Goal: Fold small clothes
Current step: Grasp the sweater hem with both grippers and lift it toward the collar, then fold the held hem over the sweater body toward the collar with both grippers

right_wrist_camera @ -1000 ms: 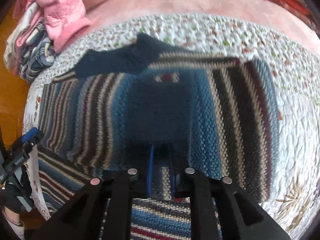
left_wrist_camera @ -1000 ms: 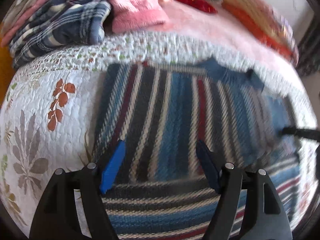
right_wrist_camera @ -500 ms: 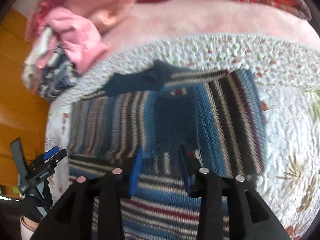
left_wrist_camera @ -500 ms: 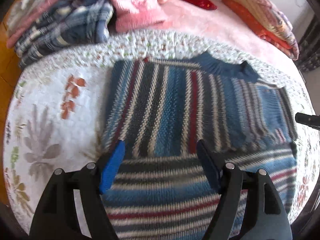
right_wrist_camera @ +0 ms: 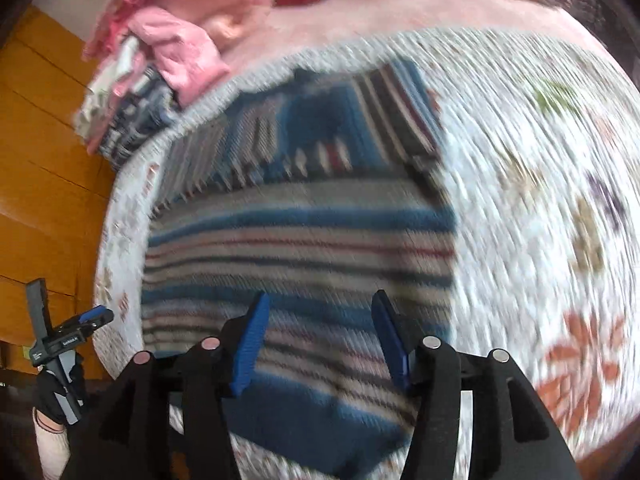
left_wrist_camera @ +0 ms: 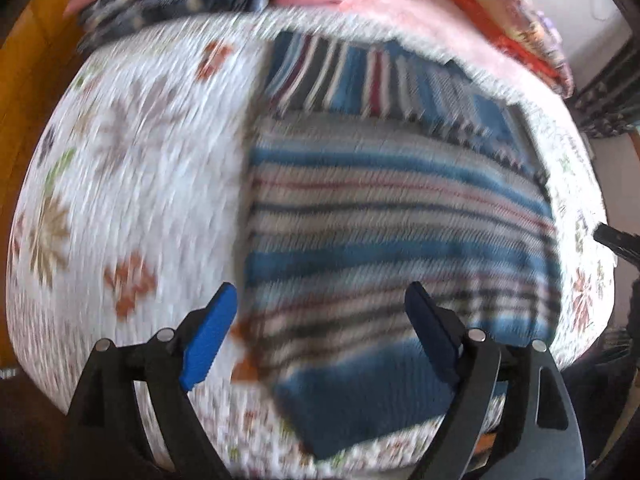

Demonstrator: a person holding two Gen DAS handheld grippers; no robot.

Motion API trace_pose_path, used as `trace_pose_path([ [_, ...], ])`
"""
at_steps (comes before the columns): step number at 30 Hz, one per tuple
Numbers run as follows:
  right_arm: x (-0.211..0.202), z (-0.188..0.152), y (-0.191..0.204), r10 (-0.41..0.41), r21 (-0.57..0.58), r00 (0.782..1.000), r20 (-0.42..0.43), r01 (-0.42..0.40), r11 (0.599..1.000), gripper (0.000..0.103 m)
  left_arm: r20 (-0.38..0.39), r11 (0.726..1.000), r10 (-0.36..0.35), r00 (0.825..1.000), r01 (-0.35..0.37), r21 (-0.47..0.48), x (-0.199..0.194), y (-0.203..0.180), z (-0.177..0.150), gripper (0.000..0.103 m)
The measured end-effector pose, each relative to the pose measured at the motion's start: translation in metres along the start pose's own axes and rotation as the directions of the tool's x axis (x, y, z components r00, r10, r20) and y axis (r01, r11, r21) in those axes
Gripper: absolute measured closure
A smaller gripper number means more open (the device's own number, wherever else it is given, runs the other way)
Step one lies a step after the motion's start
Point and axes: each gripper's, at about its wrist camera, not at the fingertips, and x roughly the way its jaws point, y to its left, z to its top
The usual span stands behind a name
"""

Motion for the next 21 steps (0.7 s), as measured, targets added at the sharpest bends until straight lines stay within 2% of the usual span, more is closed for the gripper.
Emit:
trace_pose_path([
  [2, 0.004, -0.021, -0.009, -0.020, 0.024, 0.999, -0.044, 0.021, 0.999, 0.047, -0.059, 0.998, -0.004, 0.998, 0.000, -0.065, 0.009, 0.015, -0.017, 0.018],
  [5, 0.013, -0.057, -0.020, -0.012, 0.077, 0.990, -0.139, 0.023, 0.997, 0.047, -0.121, 0.986, -0.049, 0.991, 0.028, -0.164, 0.021, 0.037, -0.038, 0.018],
  [7, 0.017, -0.076, -0.023, -0.016, 0.083, 0.985, -0.169, 0.031, 0.996, 0.047, -0.142, 0.981, -0.053, 0.988, 0.025, -0.193, 0.026, 0.046, -0.047, 0.018],
  [10, 0.020, -0.102, -0.024, -0.049, 0.089, 0.978, -0.204, 0.069, 0.994, 0.047, -0.175, 0.983, -0.028, 0.984, -0.005, -0.184, 0.033, 0.049, -0.061, 0.018],
  [12, 0.026, -0.118, -0.027, -0.039, 0.124, 0.971, -0.236, 0.069, 0.990, 0.046, -0.200, 0.986, -0.032, 0.979, -0.002, -0.167, 0.040, 0.047, -0.068, 0.018],
  [14, 0.031, -0.125, -0.029, -0.043, 0.139, 0.964, -0.263, 0.081, 0.987, 0.046, -0.219, 0.988, -0.032, 0.975, -0.001, -0.152, 0.046, 0.046, -0.072, 0.018],
  [18, 0.046, -0.130, -0.032, -0.127, 0.129, 0.943, -0.309, 0.174, 0.976, 0.042, -0.230, 0.992, -0.014, 0.973, -0.016, -0.127, 0.051, 0.043, -0.076, 0.018],
  [21, 0.063, -0.136, -0.036, -0.109, 0.160, 0.926, -0.361, 0.176, 0.971, 0.042, -0.227, 0.992, -0.042, 0.973, 0.015, -0.122, 0.052, 0.038, -0.076, 0.018],
])
